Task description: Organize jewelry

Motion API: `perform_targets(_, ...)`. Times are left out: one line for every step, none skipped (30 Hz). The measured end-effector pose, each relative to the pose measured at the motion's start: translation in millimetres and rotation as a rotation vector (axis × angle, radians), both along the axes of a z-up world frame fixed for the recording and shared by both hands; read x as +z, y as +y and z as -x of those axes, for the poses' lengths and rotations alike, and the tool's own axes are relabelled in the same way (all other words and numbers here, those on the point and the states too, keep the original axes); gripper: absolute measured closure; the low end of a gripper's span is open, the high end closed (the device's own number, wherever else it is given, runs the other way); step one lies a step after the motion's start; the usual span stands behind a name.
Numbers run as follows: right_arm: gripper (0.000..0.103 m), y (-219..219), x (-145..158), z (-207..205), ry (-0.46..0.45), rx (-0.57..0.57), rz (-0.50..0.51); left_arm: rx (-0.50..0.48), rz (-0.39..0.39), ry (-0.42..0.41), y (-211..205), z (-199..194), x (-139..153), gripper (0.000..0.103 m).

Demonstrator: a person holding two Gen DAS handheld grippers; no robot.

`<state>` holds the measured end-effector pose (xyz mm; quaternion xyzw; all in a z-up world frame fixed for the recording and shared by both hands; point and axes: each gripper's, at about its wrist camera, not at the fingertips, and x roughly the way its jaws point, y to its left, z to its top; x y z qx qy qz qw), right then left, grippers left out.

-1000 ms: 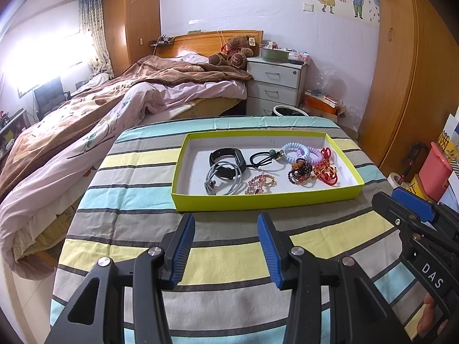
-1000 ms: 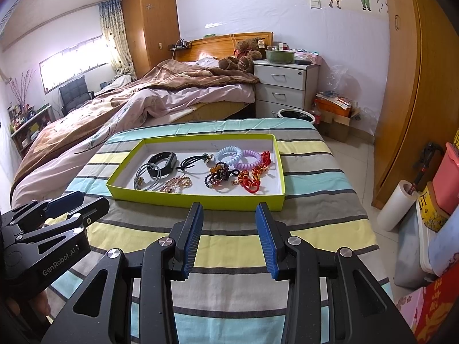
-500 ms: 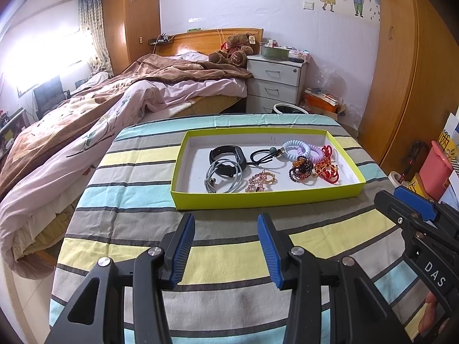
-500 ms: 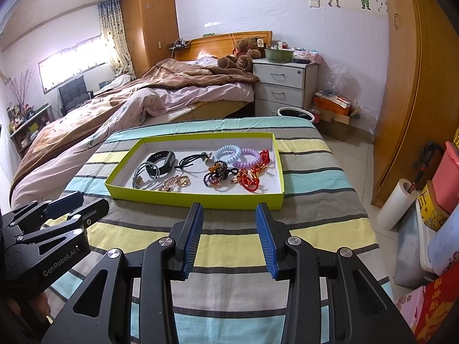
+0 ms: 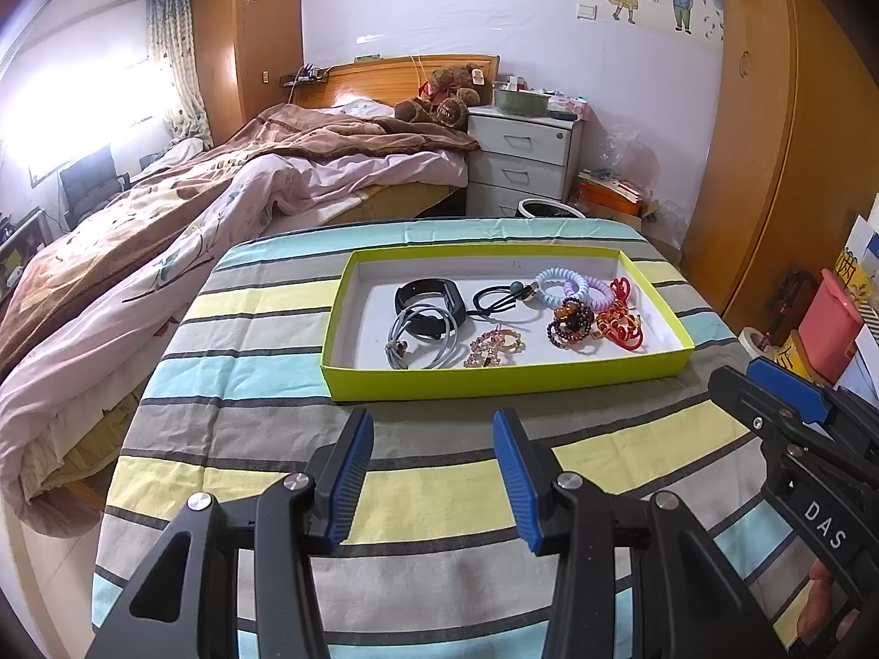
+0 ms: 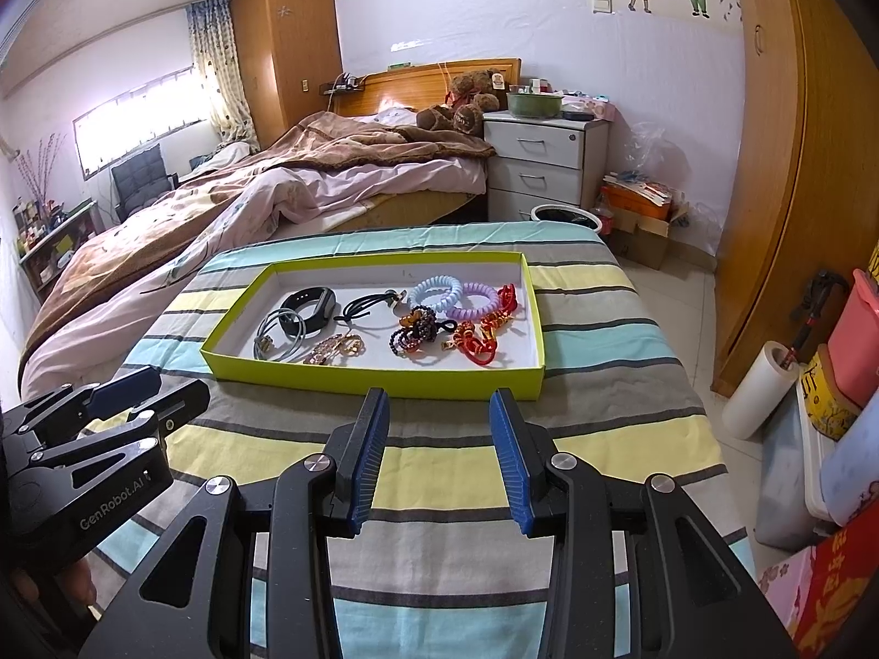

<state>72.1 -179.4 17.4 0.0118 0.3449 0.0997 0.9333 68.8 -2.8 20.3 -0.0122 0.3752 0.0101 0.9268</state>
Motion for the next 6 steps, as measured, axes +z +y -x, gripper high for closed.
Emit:
perform_targets(0.064, -0.2, -0.6, -0.1, 0.0, -0.001, -0.001, 0.0, 0.001, 0.0, -0.2, 0.1, 0.0, 0.058)
perform_targets(0.064, -0.2, -1.1, 0.0, 0.0, -0.001, 0.0, 0.001, 0.0, -0.001, -0.3, 0.2, 0.0, 0.058)
perform_targets(0.064, -0.2, -0.7, -0.2, 0.001, 0.0, 0.001, 0.0, -0.001, -0.001, -0.7, -0.1, 0.2, 0.058)
perform_targets(0.064, -0.4, -1.1, -0.3, 0.001, 0.0, 0.001, -0.001, -0.001, 0.001, -0.6, -0.2, 0.0, 0.058)
perform_targets(0.064, -0.6, -0.9, -0.5, 0.001, -0.001, 0.001, 0.0, 0.001, 0.001, 0.1, 0.3, -0.1, 0.058)
perform_targets(0.064, -0.6, -1.0, -0.5, 0.001, -0.001, -0.001, 0.001, 0.004, 0.0, 0.0, 0.6, 0.1, 0.058)
